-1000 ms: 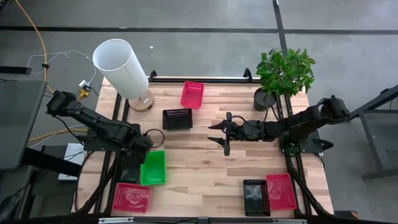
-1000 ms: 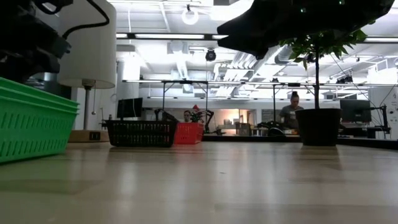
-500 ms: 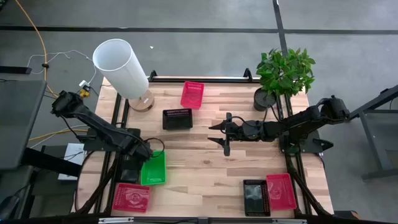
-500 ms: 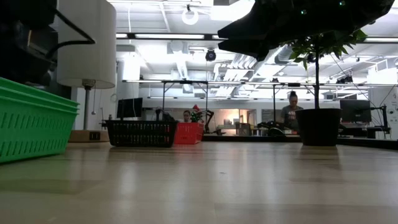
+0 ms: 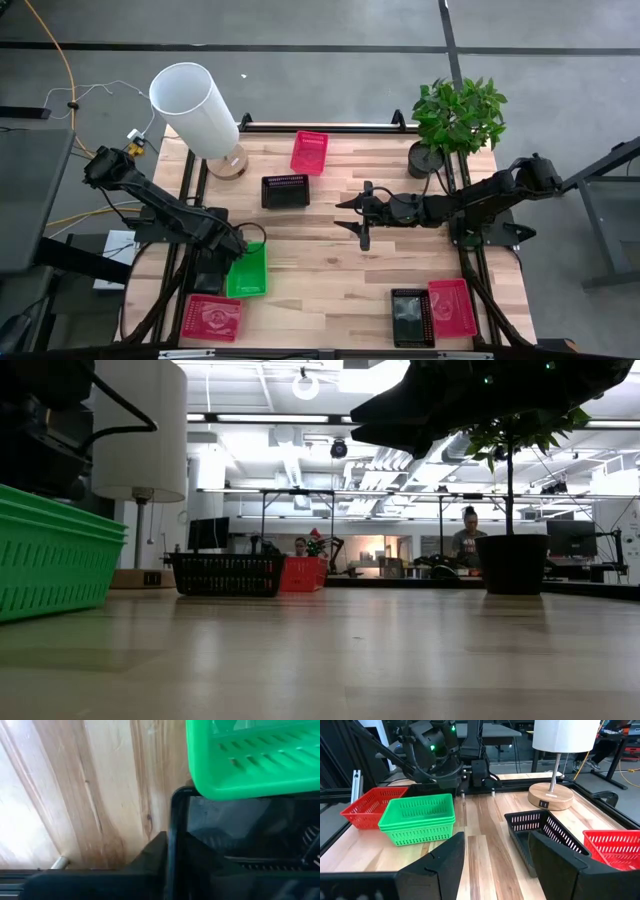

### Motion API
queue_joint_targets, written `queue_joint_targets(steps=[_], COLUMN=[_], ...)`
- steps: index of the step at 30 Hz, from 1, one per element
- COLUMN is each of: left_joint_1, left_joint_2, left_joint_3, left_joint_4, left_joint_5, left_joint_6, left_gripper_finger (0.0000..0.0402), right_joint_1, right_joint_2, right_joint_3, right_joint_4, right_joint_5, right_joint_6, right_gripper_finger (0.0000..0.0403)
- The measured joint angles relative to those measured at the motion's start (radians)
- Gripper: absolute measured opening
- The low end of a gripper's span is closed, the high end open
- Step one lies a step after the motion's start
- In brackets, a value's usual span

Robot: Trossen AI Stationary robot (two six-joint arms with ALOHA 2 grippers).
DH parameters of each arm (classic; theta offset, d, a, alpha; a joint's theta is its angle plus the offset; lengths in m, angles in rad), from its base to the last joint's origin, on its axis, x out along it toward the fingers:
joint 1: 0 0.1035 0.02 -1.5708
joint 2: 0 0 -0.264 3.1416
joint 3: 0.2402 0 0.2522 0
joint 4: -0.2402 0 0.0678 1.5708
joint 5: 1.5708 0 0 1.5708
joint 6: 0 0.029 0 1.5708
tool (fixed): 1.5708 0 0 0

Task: Stack baskets by color
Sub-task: Stack the left black bin on top of the top black bin

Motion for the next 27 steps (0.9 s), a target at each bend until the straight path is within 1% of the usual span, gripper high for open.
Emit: queue_joint_targets(steps=[1, 3, 6, 8, 13, 19, 23, 26, 27], left_joint_1=[0.000, 0.000, 0.000, 0.000, 0.000, 0.003, 0.003, 0.003, 0.003], left_joint_2=[0.000, 0.000, -0.001, -0.001, -0.015, -0.034, -0.059, -0.056, -0.056], left_joint_3=[0.000, 0.000, 0.001, 0.017, 0.114, 0.305, 0.444, 0.554, 0.593], left_joint_4=[-0.001, -0.006, -0.049, -0.097, -0.231, -0.442, -0.442, -0.436, -0.436], left_joint_5=[0.000, 0.004, 0.017, 0.031, 0.014, -0.120, -0.188, -0.288, -0.340], left_joint_6=[0.003, 0.006, 0.008, 0.013, 0.022, 0.015, 0.022, 0.017, 0.009], left_gripper_finger=[0.0021, 0.0008, 0.0011, 0.0005, 0.0003, 0.0001, 0.0001, 0.0000, 0.0000], right_joint_1=[0.000, 0.000, 0.000, 0.000, 0.000, 0.000, 0.000, 0.000, 0.000], right_joint_2=[0.000, 0.000, 0.000, 0.000, 0.000, 0.000, 0.000, 0.000, 0.000], right_joint_3=[0.000, 0.000, 0.000, 0.000, 0.000, 0.000, 0.000, 0.000, 0.000], right_joint_4=[0.000, 0.000, 0.000, 0.000, 0.000, 0.002, 0.002, 0.003, 0.002], right_joint_5=[0.000, 0.000, 0.000, 0.000, 0.000, 0.000, 0.000, 0.000, 0.000], right_joint_6=[0.000, 0.000, 0.000, 0.000, 0.000, 0.000, 0.000, 0.000, 0.000], right_gripper_finger=[0.0208, 0.0208, 0.0208, 0.0208, 0.0208, 0.0208, 0.0208, 0.0208, 0.0208])
